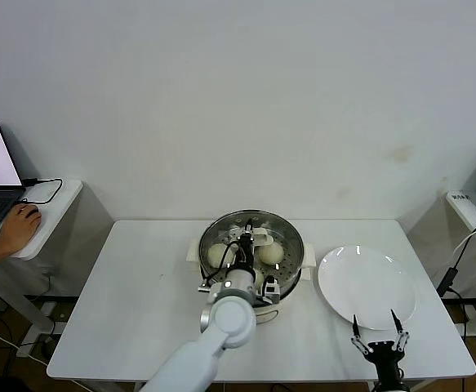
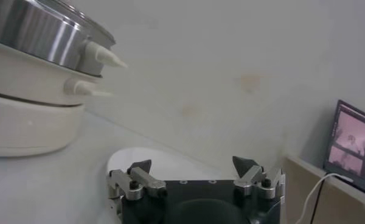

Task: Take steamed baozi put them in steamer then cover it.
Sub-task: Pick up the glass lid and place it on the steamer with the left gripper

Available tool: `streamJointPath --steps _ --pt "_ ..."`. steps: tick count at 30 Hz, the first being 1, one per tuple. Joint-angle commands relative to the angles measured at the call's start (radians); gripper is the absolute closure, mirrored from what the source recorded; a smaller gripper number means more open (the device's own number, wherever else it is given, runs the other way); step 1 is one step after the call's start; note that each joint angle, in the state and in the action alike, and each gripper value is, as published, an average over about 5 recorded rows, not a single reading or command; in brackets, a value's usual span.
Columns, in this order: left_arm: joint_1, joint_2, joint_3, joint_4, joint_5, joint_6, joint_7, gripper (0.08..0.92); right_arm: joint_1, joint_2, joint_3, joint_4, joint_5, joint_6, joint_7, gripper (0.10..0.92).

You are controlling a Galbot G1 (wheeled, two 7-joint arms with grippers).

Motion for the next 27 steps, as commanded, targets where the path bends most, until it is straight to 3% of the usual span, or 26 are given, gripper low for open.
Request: streamJointPath --steps 1,9,12,19,27 --pt "0.002 -0.004 0.001 0.009 -0.008 -0.002 -0.006 0.859 0.000 -0.001 -0.003 -0.002 -0.002 0.001 -0.001 0.203" --pt "0.007 0.000 -0.002 -0.003 -0.028 -0.001 -0.028 0.859 -0.001 -0.004 -0.004 -0.002 -0.002 0.001 -0.002 0.203" --pt "0.015 0.018 -0.001 -0.031 -0.036 -0.001 -0.030 0.823 -0.002 -0.004 -0.006 -0.003 -0.003 0.001 -0.003 0.202" --pt "0.075 0.081 0.002 -0.159 -0.084 -0.011 -0.066 0.629 -0.002 0.000 -0.008 -0.004 -0.013 0.001 -0.003 0.203" --pt "0.231 0.193 -0.039 -0.354 -0.163 -0.040 -0.122 0.395 -0.013 0.003 -0.012 0.002 -0.022 0.001 -0.003 0.203"
